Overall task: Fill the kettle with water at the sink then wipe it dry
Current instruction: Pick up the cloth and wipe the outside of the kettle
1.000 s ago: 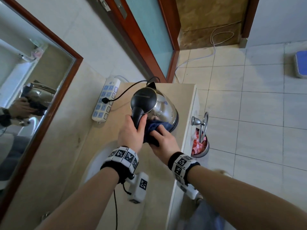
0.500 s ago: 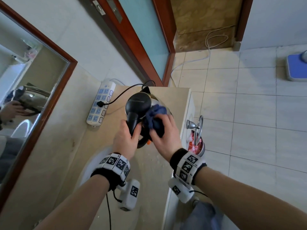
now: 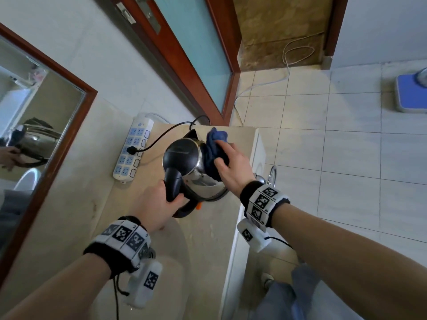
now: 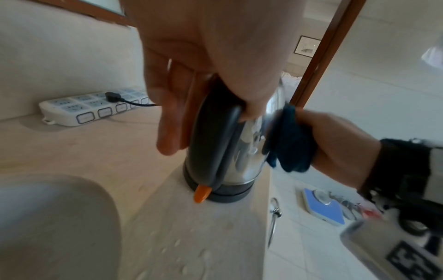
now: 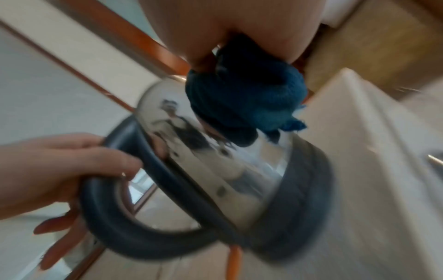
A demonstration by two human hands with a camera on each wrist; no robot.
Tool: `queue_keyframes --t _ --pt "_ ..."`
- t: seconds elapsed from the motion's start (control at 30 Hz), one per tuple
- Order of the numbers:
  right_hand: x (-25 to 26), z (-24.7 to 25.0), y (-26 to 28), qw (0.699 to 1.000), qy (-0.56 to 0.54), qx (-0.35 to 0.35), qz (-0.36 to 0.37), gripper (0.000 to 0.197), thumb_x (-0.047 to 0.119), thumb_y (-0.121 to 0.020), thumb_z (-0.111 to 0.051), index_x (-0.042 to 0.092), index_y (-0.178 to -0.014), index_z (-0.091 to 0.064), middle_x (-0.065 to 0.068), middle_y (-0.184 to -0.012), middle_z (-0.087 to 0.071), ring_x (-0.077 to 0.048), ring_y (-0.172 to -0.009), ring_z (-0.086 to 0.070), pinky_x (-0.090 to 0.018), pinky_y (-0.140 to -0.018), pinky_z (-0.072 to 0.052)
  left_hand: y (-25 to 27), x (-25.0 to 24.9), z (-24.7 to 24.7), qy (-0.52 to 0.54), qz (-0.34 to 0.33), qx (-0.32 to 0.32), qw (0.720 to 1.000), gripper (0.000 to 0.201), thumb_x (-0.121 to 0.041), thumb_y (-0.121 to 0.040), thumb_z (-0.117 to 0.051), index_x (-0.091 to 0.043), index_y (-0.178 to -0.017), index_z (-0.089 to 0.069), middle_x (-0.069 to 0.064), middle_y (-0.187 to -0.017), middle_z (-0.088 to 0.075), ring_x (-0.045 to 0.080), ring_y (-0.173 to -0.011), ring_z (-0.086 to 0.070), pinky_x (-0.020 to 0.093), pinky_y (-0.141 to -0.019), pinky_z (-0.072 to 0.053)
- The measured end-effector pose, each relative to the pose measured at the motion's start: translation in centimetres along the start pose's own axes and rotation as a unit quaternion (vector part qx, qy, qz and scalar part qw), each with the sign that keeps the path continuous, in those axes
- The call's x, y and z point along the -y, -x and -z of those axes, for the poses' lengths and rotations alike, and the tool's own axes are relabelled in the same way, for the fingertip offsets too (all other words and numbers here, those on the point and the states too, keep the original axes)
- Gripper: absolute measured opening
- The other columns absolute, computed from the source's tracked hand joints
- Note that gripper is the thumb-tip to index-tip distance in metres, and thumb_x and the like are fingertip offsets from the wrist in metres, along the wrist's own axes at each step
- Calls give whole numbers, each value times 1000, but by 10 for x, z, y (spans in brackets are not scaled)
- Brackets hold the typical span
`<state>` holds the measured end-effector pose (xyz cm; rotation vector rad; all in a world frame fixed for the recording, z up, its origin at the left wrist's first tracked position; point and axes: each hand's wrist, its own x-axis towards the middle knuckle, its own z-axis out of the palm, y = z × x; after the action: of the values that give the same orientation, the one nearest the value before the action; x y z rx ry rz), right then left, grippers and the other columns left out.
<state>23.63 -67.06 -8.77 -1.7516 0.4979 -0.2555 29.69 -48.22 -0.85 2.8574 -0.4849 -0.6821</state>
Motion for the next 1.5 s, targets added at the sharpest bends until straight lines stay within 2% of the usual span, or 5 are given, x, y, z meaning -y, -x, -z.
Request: queue_keyframes --t 0.1,0.2,0.3,1.1,1.5 --pt "10 0 -10 995 4 26 97 49 13 -88 -47 17 -137 -51 -6 -128 -60 -22 -116 -48 -26 -100 -34 -4 -20 10 30 43 46 998 18 -22 -77 -69 -9 -69 -59 8 -58 -62 30 -41 -64 35 -40 -53" --pt "-16 4 -20 997 21 80 -9 48 24 -93 -40 19 -141 -46 -10 -135 -58 -25 -123 -50 -29 -103 -35 -9 -32 13 61 86 61 993 11 -7 -74 -72 -4 -68 -63 13 -61 -63 31 -42 -63 32 -39 -53" --pt "-31 16 -31 978 48 151 -132 38 23 -99 -35 11 -129 -54 -21 -127 -60 -37 -115 -56 -33 -95 -42 -11 -34 14 60 99 73 991 10 -8 -72 -74 -2 -71 -65 14 -63 -67 32 -44 -66 35 -44 -55" --pt "-24 25 -75 969 -3 237 -66 35 20 -102 -36 22 -127 -60 -9 -127 -64 -25 -115 -58 -24 -97 -37 -63 2 49 -208 -17 103 972 31 -20 -68 -71 -27 -53 -45 -6 -49 -52 17 -50 -55 24 -45 -39" --pt "-30 20 -90 962 -2 262 -70 36 20 -101 -37 21 -128 -60 -9 -129 -63 -27 -119 -57 -34 -106 -39 -99 -1 67 -353 -109 109 923 15 -20 -77 -64 -21 -92 -62 -3 -83 -70 22 -81 -68 28 -66 -49"
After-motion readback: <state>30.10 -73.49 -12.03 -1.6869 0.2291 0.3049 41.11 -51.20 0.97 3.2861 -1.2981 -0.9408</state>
